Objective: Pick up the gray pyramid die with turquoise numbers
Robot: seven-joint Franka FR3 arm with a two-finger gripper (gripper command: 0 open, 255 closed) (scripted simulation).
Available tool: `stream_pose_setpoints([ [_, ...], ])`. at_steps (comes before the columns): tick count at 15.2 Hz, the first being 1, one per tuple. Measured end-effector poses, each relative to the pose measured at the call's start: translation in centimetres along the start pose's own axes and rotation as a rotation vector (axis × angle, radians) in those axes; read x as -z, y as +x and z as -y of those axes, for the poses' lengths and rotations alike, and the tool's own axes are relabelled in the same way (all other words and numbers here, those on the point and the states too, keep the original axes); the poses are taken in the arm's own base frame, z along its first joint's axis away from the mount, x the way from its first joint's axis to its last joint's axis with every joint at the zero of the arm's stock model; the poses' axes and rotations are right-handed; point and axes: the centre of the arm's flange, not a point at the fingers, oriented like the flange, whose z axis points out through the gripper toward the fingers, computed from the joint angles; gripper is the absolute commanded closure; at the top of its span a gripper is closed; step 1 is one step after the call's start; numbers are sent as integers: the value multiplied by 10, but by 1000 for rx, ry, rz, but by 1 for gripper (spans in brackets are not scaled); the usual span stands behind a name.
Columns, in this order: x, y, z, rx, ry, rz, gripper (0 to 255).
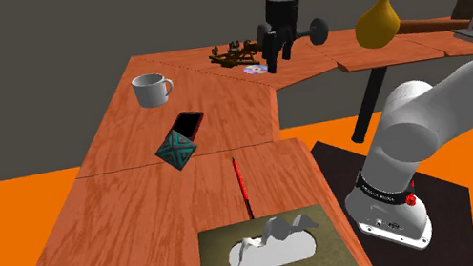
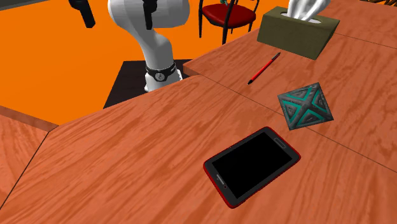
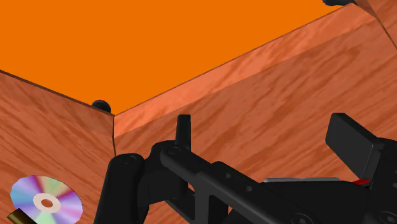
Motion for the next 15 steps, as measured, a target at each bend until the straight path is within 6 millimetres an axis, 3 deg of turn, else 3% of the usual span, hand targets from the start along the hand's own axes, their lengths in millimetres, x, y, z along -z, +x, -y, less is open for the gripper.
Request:
stream_pose_setpoints([
  [3, -3, 2, 13, -1, 5, -8, 0],
  [15, -36, 37, 151, -17, 56, -85, 0],
])
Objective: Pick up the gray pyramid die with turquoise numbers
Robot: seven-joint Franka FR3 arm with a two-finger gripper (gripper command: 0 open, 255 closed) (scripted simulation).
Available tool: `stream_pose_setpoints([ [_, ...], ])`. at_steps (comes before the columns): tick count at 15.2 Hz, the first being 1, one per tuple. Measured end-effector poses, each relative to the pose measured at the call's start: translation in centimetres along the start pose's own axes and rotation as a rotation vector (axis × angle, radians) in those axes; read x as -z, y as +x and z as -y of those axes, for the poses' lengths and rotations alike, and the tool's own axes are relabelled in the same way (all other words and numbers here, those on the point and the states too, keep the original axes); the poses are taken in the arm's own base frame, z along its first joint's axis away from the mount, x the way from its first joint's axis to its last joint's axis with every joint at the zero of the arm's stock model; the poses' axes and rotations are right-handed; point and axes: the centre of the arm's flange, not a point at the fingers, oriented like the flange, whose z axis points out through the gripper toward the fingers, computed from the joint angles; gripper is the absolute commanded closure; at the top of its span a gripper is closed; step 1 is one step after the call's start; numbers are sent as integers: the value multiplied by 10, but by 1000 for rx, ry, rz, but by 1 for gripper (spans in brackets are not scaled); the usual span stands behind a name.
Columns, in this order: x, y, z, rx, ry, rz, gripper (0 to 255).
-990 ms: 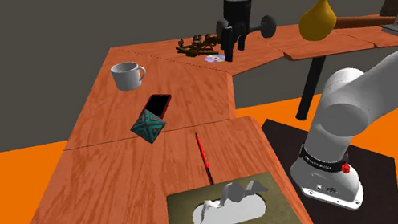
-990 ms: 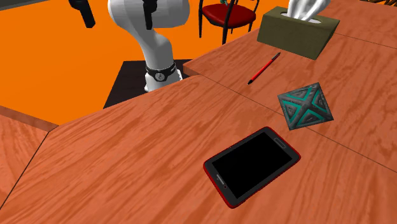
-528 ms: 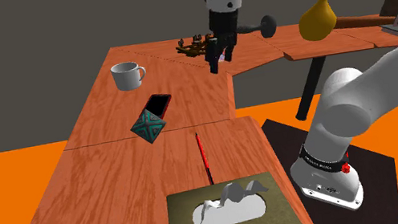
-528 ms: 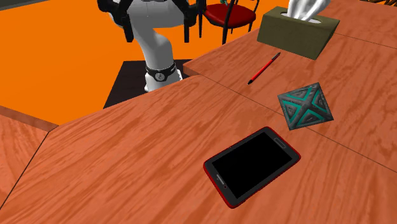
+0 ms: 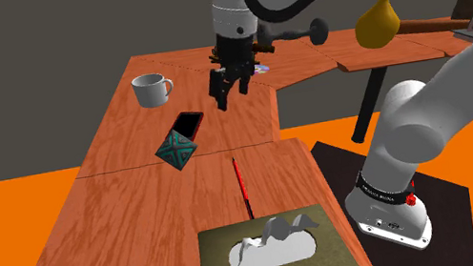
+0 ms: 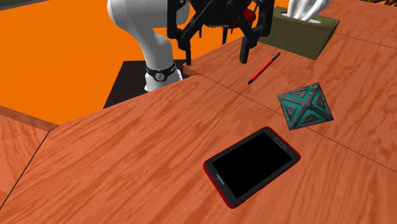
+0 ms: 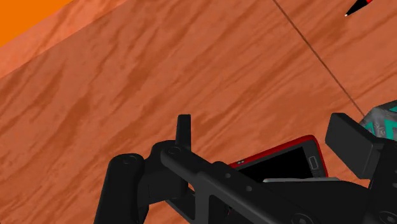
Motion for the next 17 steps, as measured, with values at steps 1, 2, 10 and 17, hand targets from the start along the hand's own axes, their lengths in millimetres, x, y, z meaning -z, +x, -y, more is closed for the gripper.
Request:
stream_pose_setpoints([
  [1, -2, 1, 13, -1, 4, -7, 0],
  [2, -5, 3, 24, -3, 8, -13, 0],
  [10, -26, 21, 118, -13, 42, -67, 0],
  [17, -54, 29, 148, -18, 56, -83, 0],
])
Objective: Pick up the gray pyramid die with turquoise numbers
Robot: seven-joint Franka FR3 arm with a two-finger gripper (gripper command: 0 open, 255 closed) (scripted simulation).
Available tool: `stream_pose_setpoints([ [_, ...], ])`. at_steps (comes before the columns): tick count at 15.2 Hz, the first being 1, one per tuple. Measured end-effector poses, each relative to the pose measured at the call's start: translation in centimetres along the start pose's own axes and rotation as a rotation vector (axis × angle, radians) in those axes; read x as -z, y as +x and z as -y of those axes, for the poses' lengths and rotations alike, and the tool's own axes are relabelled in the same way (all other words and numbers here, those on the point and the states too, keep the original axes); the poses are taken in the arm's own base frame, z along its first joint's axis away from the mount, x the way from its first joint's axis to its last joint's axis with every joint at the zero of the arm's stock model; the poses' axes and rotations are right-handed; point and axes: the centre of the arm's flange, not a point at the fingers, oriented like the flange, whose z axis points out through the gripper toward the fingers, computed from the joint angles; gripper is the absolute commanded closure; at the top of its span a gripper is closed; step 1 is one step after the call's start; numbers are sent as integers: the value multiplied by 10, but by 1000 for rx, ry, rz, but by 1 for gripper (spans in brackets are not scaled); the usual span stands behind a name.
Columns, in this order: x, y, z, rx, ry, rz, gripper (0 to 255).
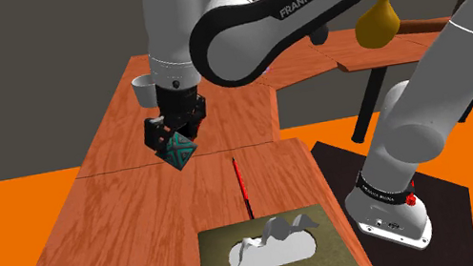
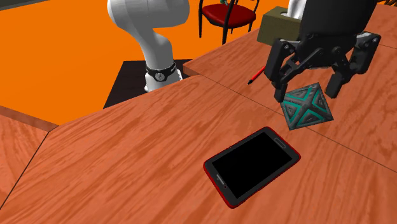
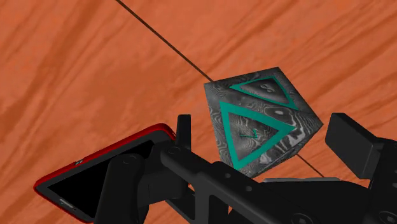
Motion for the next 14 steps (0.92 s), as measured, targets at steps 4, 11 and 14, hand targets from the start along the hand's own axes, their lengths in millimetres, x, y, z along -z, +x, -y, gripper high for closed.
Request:
stream_pose_setpoints([
  [4, -15, -4, 0, 0, 0, 0, 255],
  [11, -18, -4, 0, 0, 0, 0, 255],
  [14, -18, -4, 0, 0, 0, 0, 255],
])
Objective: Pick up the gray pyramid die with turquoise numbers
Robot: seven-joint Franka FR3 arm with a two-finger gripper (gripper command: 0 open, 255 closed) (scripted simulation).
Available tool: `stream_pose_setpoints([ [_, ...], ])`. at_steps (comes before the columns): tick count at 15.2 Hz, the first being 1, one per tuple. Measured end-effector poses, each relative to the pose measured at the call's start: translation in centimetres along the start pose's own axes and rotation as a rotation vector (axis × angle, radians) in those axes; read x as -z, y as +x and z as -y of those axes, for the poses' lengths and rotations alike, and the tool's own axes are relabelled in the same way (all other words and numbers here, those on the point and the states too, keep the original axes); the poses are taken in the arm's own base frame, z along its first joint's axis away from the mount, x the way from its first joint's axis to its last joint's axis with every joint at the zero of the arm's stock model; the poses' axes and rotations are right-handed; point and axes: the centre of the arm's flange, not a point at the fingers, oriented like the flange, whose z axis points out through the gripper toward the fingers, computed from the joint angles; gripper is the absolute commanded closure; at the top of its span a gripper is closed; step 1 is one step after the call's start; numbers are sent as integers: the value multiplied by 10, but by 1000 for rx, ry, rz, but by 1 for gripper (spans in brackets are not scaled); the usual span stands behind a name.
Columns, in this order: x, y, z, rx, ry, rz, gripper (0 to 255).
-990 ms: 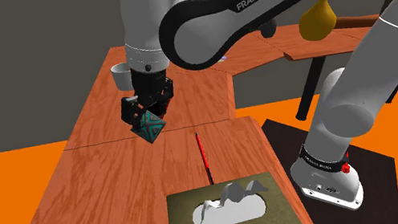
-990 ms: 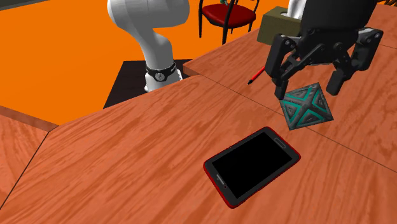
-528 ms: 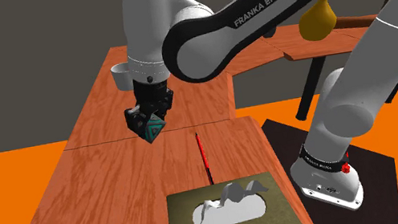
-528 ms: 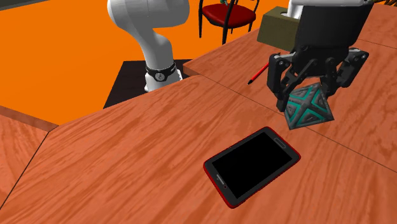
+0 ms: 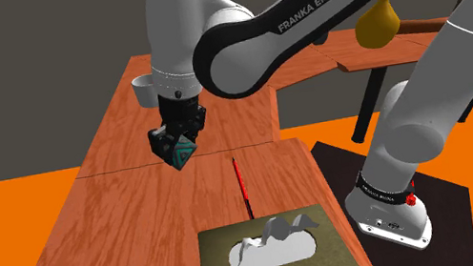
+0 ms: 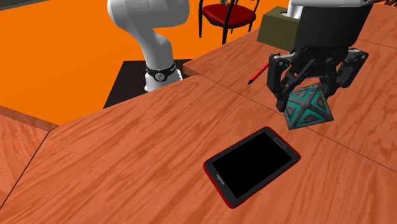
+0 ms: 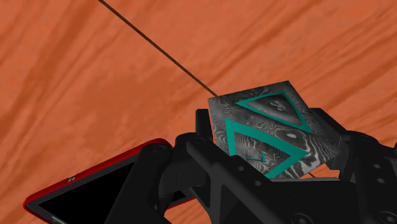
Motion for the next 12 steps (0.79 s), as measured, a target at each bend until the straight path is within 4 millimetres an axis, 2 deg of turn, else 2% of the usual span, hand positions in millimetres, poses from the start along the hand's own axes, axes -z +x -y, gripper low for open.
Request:
stream_pose_setpoints([
  [12, 57, 11, 3, 0, 0, 0, 255],
])
